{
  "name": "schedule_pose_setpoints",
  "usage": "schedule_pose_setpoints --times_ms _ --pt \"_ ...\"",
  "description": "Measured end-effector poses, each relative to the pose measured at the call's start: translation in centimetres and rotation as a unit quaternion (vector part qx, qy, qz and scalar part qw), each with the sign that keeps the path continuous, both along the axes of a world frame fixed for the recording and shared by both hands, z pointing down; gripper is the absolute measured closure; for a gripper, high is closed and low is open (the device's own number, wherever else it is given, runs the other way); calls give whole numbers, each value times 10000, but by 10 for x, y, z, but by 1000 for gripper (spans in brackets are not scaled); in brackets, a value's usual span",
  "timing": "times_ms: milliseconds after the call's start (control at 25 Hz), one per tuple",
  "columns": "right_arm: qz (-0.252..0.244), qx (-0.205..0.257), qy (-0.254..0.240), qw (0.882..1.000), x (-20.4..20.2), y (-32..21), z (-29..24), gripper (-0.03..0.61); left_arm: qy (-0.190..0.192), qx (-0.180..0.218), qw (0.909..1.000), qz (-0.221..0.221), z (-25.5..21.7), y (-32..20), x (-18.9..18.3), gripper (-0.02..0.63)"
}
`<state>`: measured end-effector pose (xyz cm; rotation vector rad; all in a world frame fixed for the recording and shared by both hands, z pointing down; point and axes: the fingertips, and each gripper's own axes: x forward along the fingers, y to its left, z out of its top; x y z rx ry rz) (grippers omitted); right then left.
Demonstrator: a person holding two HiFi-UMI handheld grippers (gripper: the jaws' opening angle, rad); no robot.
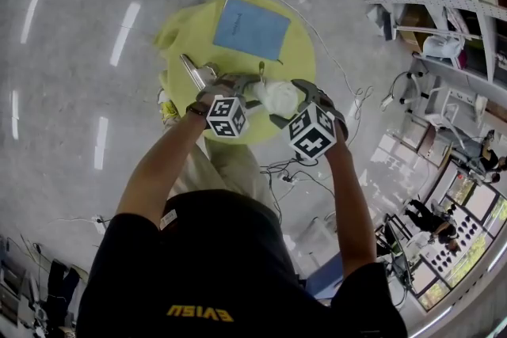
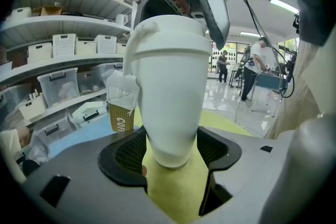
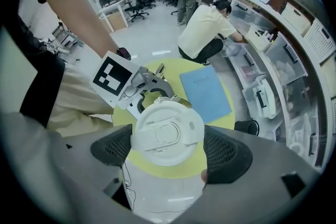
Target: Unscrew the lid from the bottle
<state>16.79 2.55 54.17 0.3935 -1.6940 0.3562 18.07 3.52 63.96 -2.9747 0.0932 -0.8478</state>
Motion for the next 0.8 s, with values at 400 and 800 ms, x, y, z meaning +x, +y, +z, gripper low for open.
schedule_pose_setpoints --times_ms 400,800 --pt "2282 591 -955 9671 11 8 -29 155 -587 -201 9962 -604 -8 0 -33 338" --pt "4971 1670 -2822 8033 38 35 -112 155 -174 489 9901 -1302 -131 -36 -87 527"
